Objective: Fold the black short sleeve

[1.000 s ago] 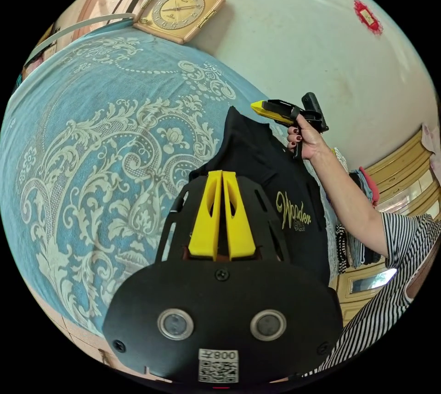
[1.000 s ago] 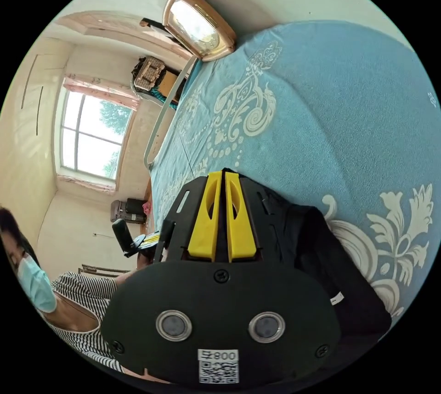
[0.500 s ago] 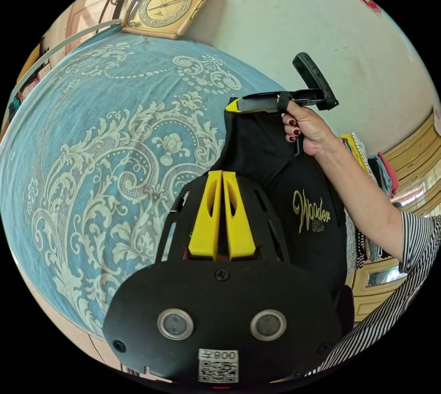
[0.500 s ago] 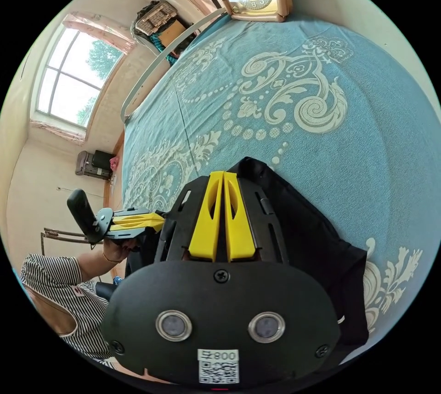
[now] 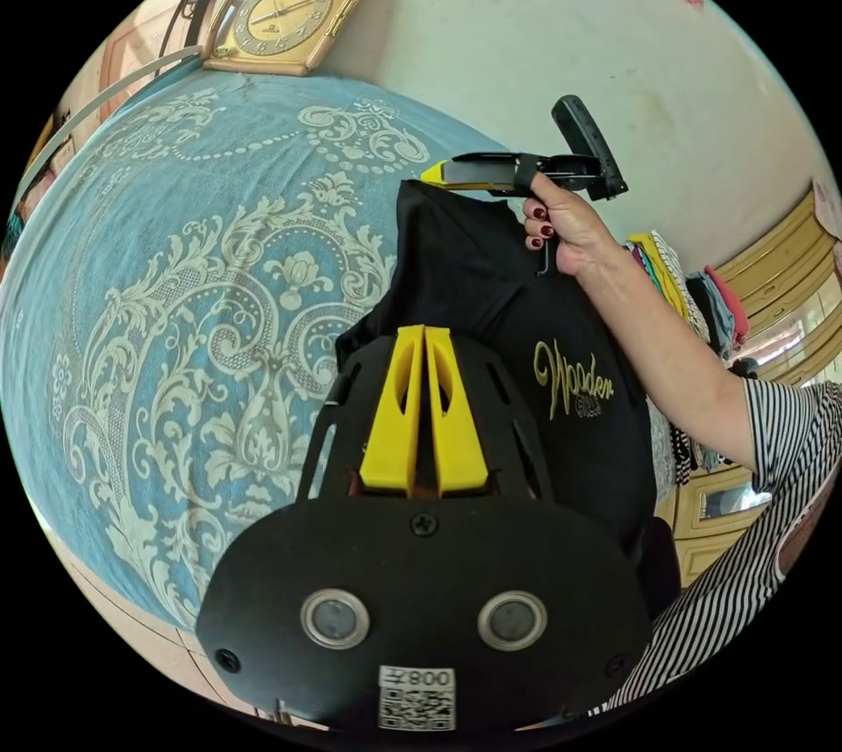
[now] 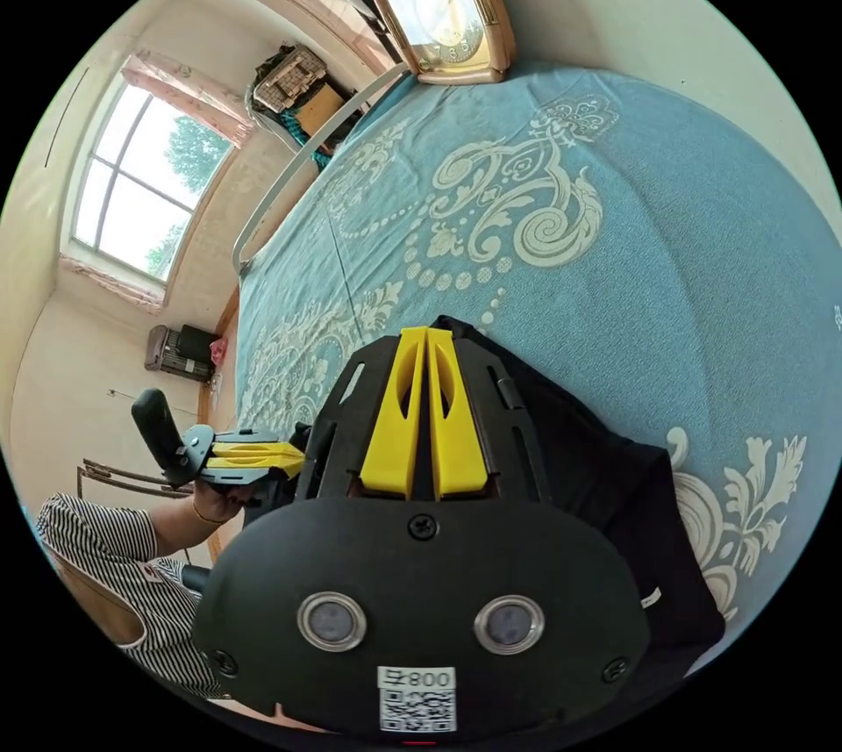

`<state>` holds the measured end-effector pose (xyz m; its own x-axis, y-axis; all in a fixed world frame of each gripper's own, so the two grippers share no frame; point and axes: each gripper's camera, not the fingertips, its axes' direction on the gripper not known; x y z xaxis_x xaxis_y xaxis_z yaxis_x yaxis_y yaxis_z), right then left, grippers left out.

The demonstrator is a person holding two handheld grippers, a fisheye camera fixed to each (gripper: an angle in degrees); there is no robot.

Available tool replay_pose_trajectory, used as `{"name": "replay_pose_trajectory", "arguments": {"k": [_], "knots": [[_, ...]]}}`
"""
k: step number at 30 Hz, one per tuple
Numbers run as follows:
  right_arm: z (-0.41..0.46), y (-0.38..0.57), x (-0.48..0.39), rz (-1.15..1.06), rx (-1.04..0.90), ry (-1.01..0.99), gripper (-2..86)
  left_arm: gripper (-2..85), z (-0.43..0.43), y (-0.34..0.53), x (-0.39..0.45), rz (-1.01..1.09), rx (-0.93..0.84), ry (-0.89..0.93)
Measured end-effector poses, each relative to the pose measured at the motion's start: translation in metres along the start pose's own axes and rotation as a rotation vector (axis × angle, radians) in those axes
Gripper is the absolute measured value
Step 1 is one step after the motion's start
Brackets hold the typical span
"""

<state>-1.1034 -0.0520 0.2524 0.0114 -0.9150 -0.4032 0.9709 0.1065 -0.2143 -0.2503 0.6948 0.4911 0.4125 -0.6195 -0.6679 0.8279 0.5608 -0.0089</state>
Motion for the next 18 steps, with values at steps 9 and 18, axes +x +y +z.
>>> {"name": "replay_pose_trajectory", "arguments": {"k": [9, 18], "knots": [[0.001, 0.095, -0.037, -0.081, -0.141, 0.086, 0.1, 0.2, 0.01, 0.008, 0.022, 0.019, -0.033, -0.04], [-0.023, 0.194, -0.059, -0.073, -0.112, 0.188, 0.1, 0.2, 0.03, -0.003, 0.027, 0.019, -0.079, -0.058]]}}
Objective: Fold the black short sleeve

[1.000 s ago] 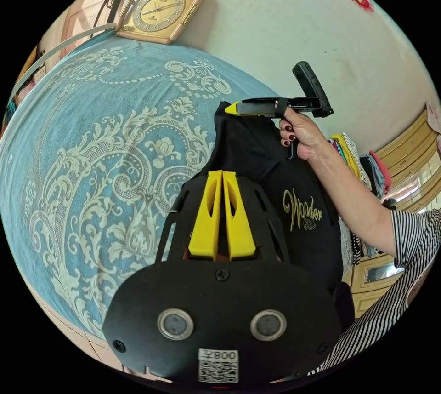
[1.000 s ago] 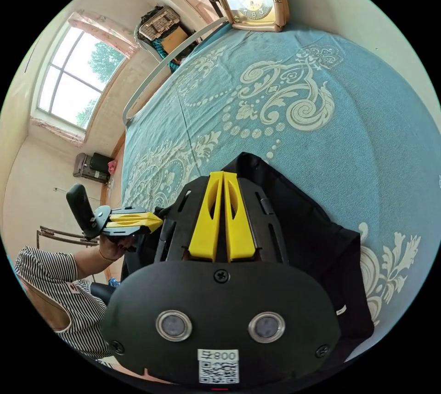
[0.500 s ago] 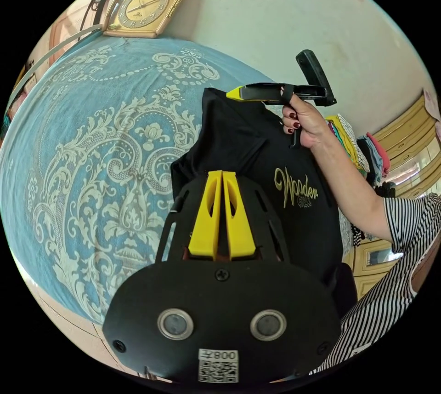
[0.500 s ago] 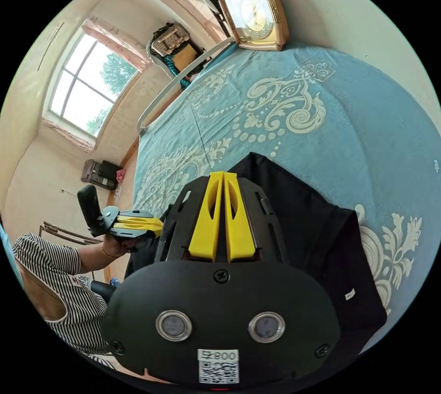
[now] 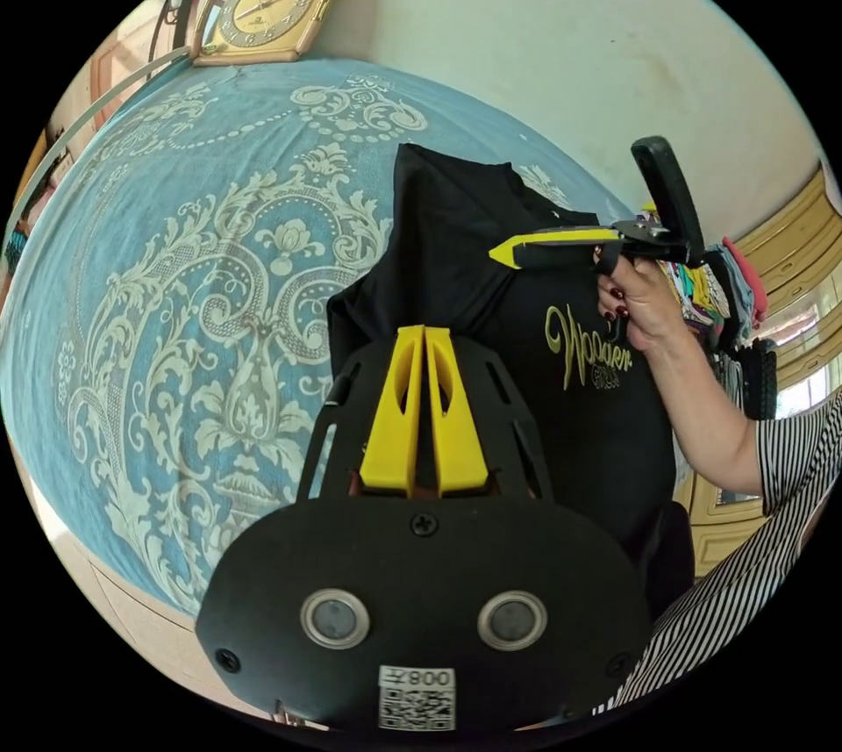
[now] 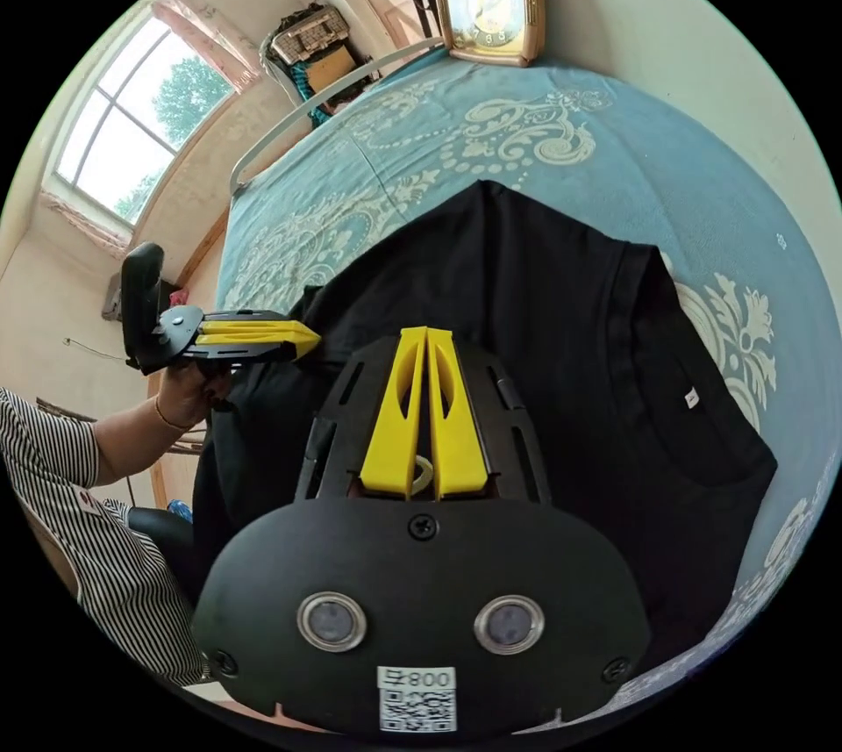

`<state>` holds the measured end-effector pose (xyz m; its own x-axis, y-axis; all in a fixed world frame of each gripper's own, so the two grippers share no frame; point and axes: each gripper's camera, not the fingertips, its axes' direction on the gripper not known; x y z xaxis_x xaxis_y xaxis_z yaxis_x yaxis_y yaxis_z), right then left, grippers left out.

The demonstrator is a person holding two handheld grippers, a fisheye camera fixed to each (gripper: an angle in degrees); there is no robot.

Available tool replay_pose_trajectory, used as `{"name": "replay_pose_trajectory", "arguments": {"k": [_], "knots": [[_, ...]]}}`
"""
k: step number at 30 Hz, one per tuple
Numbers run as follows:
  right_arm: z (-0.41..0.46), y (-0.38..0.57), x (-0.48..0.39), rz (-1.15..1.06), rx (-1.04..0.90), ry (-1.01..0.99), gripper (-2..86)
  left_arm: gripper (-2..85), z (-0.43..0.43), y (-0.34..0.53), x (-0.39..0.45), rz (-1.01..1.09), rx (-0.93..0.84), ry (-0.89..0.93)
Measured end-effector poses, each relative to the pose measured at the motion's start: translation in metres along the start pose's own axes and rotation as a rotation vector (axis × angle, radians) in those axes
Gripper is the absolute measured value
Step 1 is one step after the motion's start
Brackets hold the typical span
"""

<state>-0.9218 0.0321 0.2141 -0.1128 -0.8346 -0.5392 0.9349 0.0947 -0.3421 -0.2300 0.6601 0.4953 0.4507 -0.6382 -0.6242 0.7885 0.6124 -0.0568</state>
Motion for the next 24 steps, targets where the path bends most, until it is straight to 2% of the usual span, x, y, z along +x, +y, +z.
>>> {"name": "replay_pose_trajectory", "arguments": {"k": [4, 8, 10, 13, 16, 18, 20, 24], "knots": [[-0.013, 0.025, 0.01, 0.044, 0.06, -0.054, 0.1, 0.2, -0.014, -0.013, 0.008, 0.008, 0.08, -0.048], [-0.007, 0.044, 0.016, 0.061, 0.031, -0.042, 0.1, 0.2, 0.016, -0.036, 0.0, 0.002, -0.007, -0.112], [-0.011, 0.056, 0.027, 0.104, 0.059, -0.119, 0.1, 0.2, 0.01, -0.039, 0.0, -0.017, 0.017, -0.057], [-0.031, 0.081, 0.023, 0.107, 0.127, -0.082, 0.1, 0.2, 0.001, -0.045, 0.015, 0.013, 0.077, -0.06], [-0.037, 0.101, 0.014, 0.094, 0.158, -0.06, 0.1, 0.2, 0.019, -0.065, 0.025, 0.05, 0.03, -0.095], [-0.024, 0.104, 0.018, 0.111, 0.094, -0.036, 0.1, 0.2, 0.036, -0.075, 0.025, 0.053, -0.02, -0.131], [-0.029, 0.116, 0.029, 0.146, 0.109, -0.115, 0.1, 0.2, 0.032, -0.076, 0.027, 0.044, -0.001, -0.096], [-0.063, 0.151, 0.03, 0.161, 0.212, -0.065, 0.1, 0.2, 0.018, -0.063, 0.039, 0.072, 0.045, -0.084]]}}
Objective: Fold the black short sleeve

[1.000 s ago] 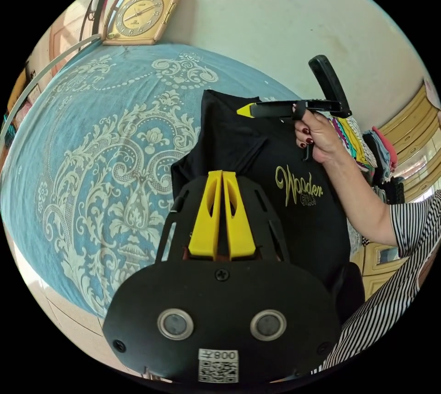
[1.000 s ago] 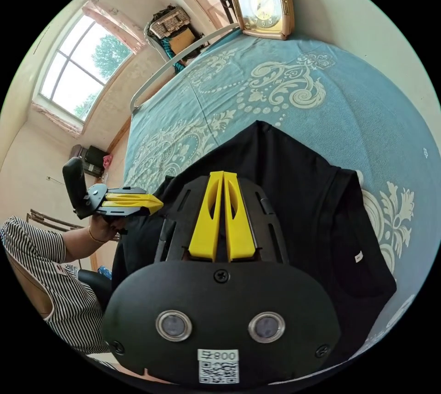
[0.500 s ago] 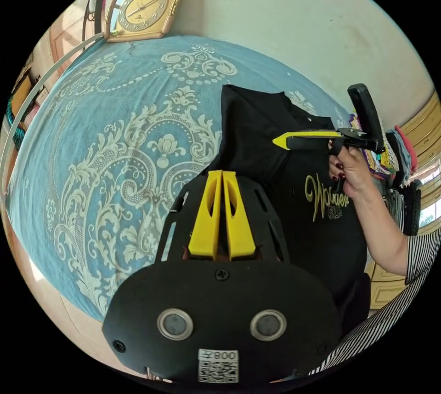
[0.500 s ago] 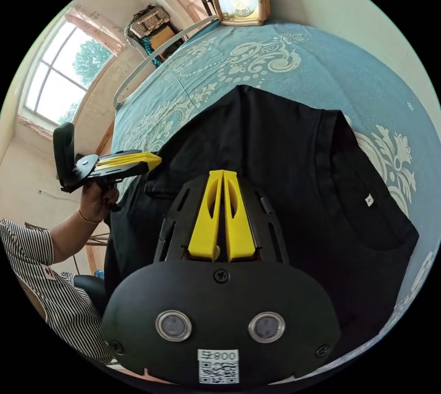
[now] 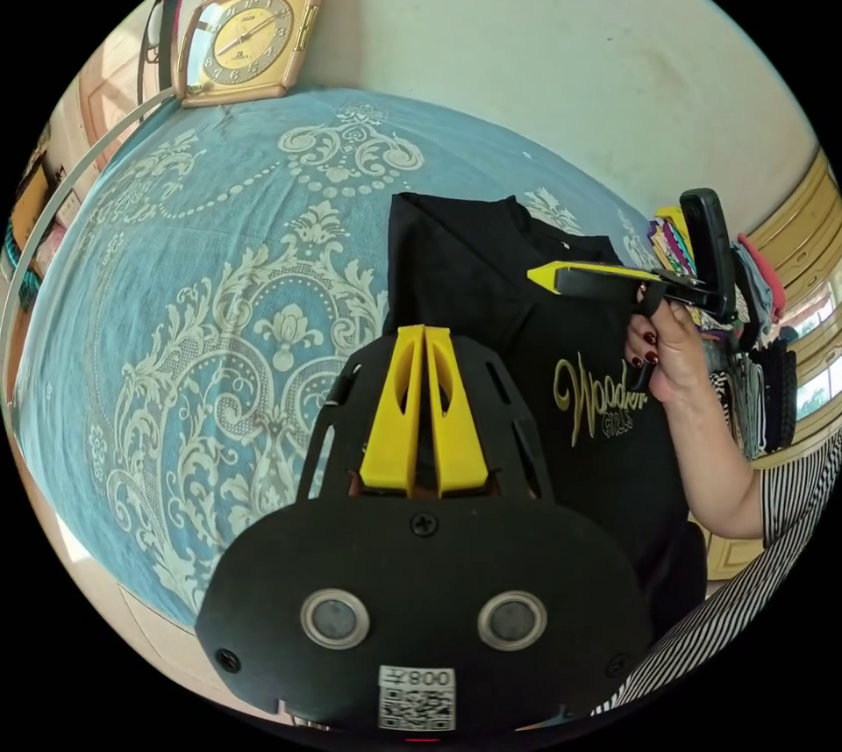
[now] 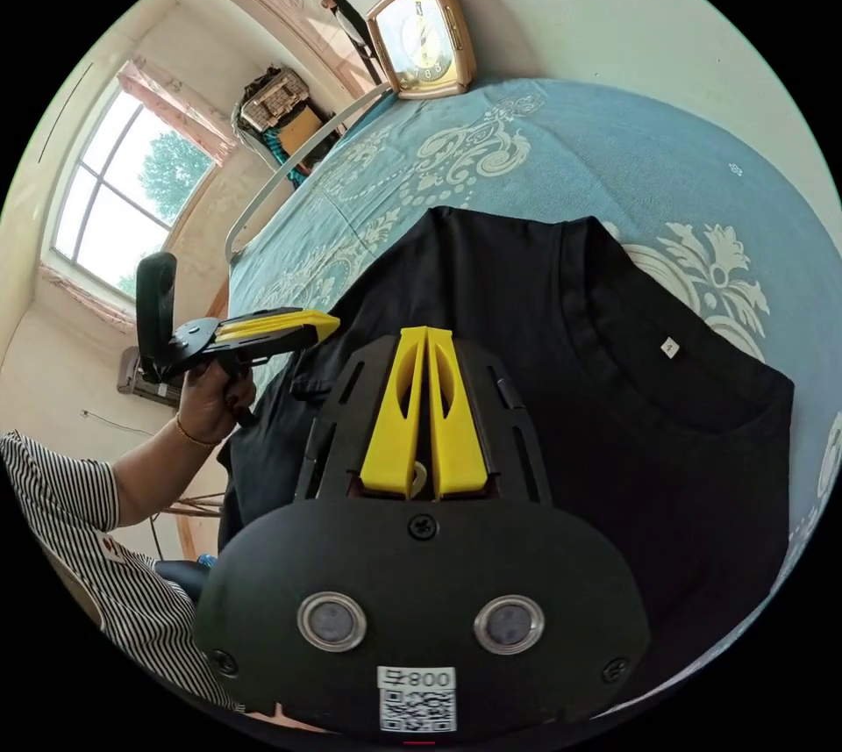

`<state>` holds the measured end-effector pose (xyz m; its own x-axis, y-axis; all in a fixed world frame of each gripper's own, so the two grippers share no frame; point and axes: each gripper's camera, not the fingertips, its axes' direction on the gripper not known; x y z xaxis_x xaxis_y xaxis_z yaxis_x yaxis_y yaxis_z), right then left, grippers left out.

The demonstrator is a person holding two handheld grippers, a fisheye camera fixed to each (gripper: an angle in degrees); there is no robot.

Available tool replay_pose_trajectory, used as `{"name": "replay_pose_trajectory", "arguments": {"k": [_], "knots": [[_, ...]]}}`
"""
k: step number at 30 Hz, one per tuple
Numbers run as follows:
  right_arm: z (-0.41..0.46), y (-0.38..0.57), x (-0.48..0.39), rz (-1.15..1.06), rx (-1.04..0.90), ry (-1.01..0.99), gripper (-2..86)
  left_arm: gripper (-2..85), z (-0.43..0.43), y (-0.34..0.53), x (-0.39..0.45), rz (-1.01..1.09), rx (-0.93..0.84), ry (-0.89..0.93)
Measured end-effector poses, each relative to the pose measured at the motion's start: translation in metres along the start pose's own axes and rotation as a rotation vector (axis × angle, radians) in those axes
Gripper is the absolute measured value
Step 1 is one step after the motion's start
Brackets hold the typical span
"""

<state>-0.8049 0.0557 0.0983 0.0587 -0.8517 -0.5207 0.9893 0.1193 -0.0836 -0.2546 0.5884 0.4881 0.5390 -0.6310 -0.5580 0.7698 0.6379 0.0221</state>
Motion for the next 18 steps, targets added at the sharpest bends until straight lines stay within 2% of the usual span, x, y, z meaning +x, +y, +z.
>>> {"name": "replay_pose_trajectory", "arguments": {"k": [6, 10, 13, 18], "knots": [[-0.067, 0.107, 0.005, 0.064, 0.107, -0.024, 0.1, 0.2, 0.014, 0.023, 0.022, 0.072, -0.09, -0.024], [-0.067, 0.184, 0.001, 0.137, -0.012, 0.107, 0.1, 0.2, 0.022, 0.02, 0.025, 0.048, -0.118, -0.037], [-0.072, 0.208, 0.0, 0.158, -0.036, 0.102, 0.1, 0.2, 0.003, 0.02, 0.034, 0.035, -0.048, 0.008], [-0.113, 0.23, -0.022, 0.131, 0.008, 0.196, 0.2, 0.2, -0.015, 0.043, 0.04, -0.01, -0.076, 0.131]]}}
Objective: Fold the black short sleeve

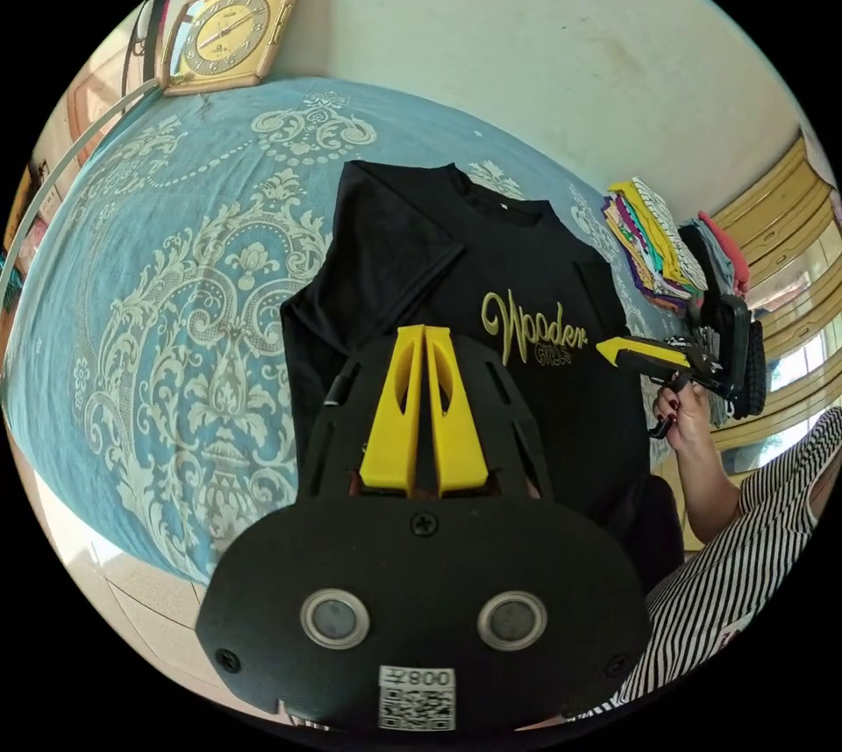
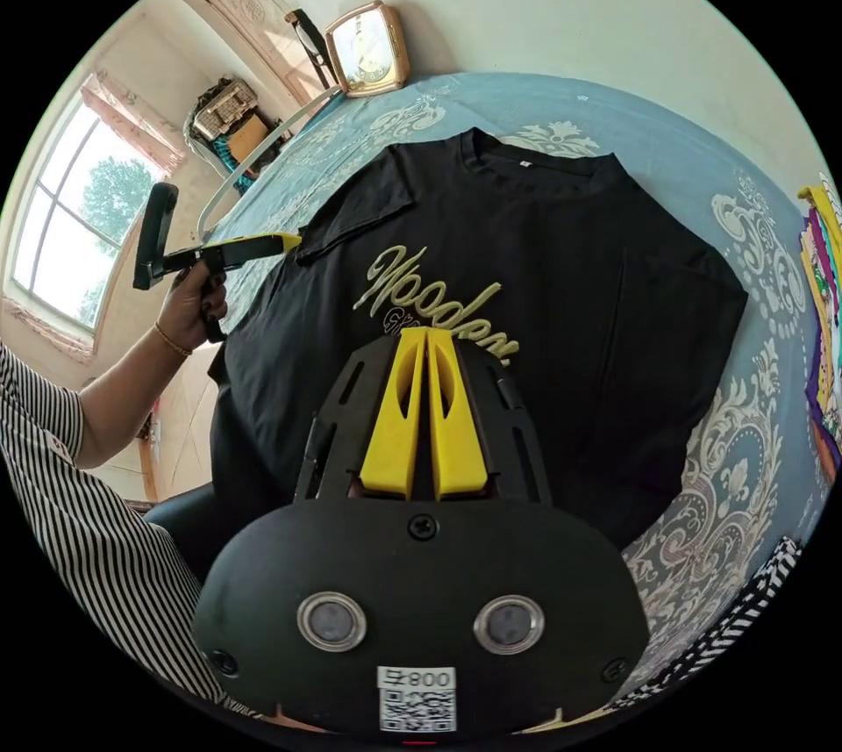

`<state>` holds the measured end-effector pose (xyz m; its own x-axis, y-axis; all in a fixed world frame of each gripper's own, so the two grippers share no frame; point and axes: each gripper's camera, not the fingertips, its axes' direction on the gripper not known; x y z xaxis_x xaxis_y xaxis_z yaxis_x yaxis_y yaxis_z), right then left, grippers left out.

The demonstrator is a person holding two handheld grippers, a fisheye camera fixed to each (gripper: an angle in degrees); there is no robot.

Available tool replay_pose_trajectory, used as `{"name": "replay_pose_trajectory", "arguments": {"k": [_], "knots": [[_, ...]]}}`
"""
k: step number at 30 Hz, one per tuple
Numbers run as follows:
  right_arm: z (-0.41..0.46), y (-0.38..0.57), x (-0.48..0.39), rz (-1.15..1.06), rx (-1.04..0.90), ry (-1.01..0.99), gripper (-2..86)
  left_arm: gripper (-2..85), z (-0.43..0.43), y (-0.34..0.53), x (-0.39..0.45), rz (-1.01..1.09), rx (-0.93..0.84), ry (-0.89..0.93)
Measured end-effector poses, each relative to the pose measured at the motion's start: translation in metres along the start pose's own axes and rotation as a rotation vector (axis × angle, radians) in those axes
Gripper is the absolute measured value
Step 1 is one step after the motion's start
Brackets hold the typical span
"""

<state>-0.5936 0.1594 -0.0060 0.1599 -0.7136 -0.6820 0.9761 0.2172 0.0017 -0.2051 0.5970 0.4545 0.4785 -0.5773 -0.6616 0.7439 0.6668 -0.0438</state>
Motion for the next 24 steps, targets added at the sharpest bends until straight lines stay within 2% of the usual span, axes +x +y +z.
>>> {"name": "replay_pose_trajectory", "arguments": {"k": [5, 9, 12, 18, 24], "knots": [[-0.04, 0.067, 0.012, 0.101, -0.057, 0.041, 0.1, 0.3, -0.006, 0.058, -0.009, -0.116, -0.058, 0.148], [-0.057, 0.114, 0.02, 0.189, -0.12, 0.089, 0.1, 0.4, -0.012, 0.085, -0.001, -0.143, -0.077, 0.162], [-0.065, 0.141, 0.026, 0.255, -0.142, 0.043, 0.1, 0.7, -0.016, 0.088, 0.015, -0.105, -0.053, 0.151], [-0.059, 0.142, 0.021, 0.232, -0.135, 0.037, 0.2, 3.7, 0.01, 0.015, 0.061, 0.066, -0.014, 0.084], [-0.038, 0.095, 0.019, 0.12, -0.1, -0.03, 0.9, 6.8, 0.074, -0.075, 0.107, 0.226, -0.091, -0.132]]}}
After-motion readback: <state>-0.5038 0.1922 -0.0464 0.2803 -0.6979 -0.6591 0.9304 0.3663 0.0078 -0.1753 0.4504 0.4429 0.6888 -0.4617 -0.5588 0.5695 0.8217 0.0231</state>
